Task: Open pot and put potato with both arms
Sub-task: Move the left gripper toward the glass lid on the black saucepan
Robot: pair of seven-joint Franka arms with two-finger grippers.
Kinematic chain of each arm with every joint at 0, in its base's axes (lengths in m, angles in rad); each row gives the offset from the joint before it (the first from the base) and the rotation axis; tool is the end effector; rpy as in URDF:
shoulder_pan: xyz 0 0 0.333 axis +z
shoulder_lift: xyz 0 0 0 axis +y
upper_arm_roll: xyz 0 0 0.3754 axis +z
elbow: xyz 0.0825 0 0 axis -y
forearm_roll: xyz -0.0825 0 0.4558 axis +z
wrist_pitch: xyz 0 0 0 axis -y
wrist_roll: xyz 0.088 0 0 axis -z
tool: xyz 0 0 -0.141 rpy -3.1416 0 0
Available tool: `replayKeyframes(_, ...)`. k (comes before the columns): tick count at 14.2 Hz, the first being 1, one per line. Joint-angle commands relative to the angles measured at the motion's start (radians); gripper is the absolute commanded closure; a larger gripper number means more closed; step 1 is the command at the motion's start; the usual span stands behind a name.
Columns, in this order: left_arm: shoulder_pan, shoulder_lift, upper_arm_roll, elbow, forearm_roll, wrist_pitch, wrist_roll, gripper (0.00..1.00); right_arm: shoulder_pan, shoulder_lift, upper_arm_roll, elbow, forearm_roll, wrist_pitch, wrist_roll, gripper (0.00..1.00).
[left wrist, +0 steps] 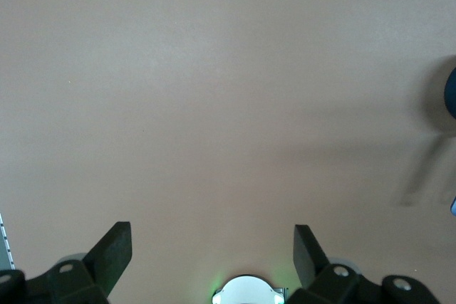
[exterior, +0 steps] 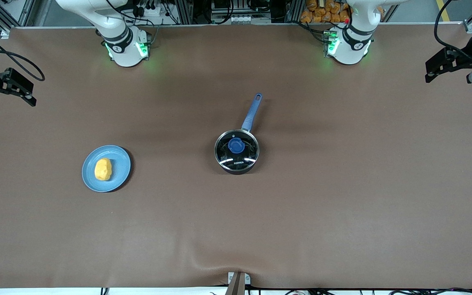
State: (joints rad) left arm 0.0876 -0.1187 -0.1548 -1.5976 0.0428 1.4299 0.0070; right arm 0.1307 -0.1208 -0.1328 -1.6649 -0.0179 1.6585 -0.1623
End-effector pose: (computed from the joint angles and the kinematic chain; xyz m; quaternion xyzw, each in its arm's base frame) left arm 0.5640 -0.0374 0.6938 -0.9986 0.0338 0.0243 0.0311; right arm 0.5940 -0.0086 0.6795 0.9952 0.0802 0.0564 0.0056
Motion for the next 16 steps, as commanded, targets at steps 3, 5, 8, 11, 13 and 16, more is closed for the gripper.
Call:
replayKeyframes(3,0.009,0.048,-0.003,0.037,-0.055,0.006,0.018,0.0,0.007,-0.011,0.004,0.042,-0.011,-0.109,0.009,0.0)
replayKeyframes(5,-0.005,0.105,-0.008,0.077,-0.061,0.006,0.01,0.0,0.026,-0.013,0.016,0.059,-0.014,-0.117,0.014,0.0)
replayKeyframes(8,-0.02,0.233,-0.038,0.133,-0.182,0.036,0.005,0.0,0.03,-0.016,0.024,0.057,-0.01,-0.143,0.017,0.0)
replayKeyframes(11,-0.046,0.283,-0.083,0.136,-0.192,0.11,-0.015,0.0,0.026,-0.013,0.022,0.074,-0.007,-0.116,0.006,0.0)
replayKeyframes(13,-0.122,0.313,-0.092,0.131,-0.187,0.151,-0.149,0.0,0.03,-0.01,0.021,0.088,-0.011,-0.091,0.001,0.0)
replayKeyframes(16,-0.251,0.379,-0.091,0.134,-0.164,0.233,-0.4,0.0,0.035,-0.002,0.024,0.088,-0.011,-0.082,0.004,0.0)
